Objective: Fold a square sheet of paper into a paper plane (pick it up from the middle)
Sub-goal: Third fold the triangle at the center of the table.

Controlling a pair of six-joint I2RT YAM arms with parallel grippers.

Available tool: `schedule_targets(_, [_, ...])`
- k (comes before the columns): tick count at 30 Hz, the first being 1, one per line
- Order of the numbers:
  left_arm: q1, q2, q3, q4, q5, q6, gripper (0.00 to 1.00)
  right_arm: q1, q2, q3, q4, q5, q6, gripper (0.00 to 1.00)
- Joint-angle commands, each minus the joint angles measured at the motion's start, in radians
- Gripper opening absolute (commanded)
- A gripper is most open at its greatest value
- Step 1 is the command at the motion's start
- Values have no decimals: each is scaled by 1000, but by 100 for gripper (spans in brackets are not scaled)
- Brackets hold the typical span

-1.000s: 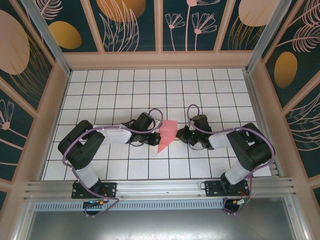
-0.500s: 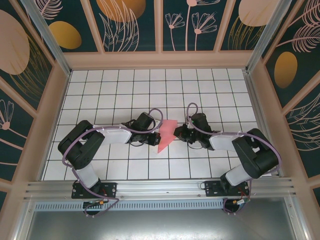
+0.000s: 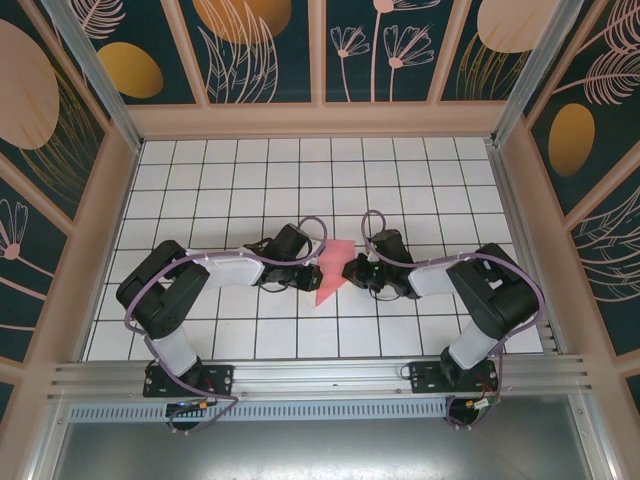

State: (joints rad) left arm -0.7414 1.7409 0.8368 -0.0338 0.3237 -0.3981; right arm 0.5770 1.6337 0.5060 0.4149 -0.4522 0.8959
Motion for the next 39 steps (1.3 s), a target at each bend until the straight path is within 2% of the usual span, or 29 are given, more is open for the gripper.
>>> schedule_targets(1, [1, -67, 45, -85, -80, -9, 26, 4, 23, 5, -29, 47, -16, 8])
schedule_targets(2, [1, -90, 55, -102, -106, -15, 31, 4, 24, 6, -36, 51, -19, 8])
schedule_targets(6, [1, -184, 59, -129, -159, -62, 38, 3, 24, 10, -49, 59, -14, 7])
schedule_targets(10, [1, -252, -1, -20, 24, -151, 27, 4, 25, 14, -60, 68, -14, 7])
schedule_targets(12, [-1, -253, -36, 70, 157, -215, 22, 3, 26, 17, -64, 70, -14, 7])
schedule_targets(14, [-6, -231, -50, 136, 237, -267, 17, 3, 26, 17, -65, 70, -14, 7])
schedule_targets(18, [-21, -163, -39, 165, 319, -283, 15, 4, 32, 25, -81, 72, -22, 7])
schedule_targets(23, [-24, -60, -11, 85, 339, -252, 13, 4, 44, 37, -93, 67, -28, 7])
schedule_targets(27, [-23, 2, 8, 16, 295, -217, 12, 3, 47, 39, -96, 68, -27, 7])
schedule_targets(30, [-23, 19, 15, -15, 240, -204, 11, 3, 47, 37, -99, 70, -27, 7])
schedule_targets(39, [-23, 46, 2, -37, 199, -180, 10, 4, 52, 39, -108, 67, -32, 7])
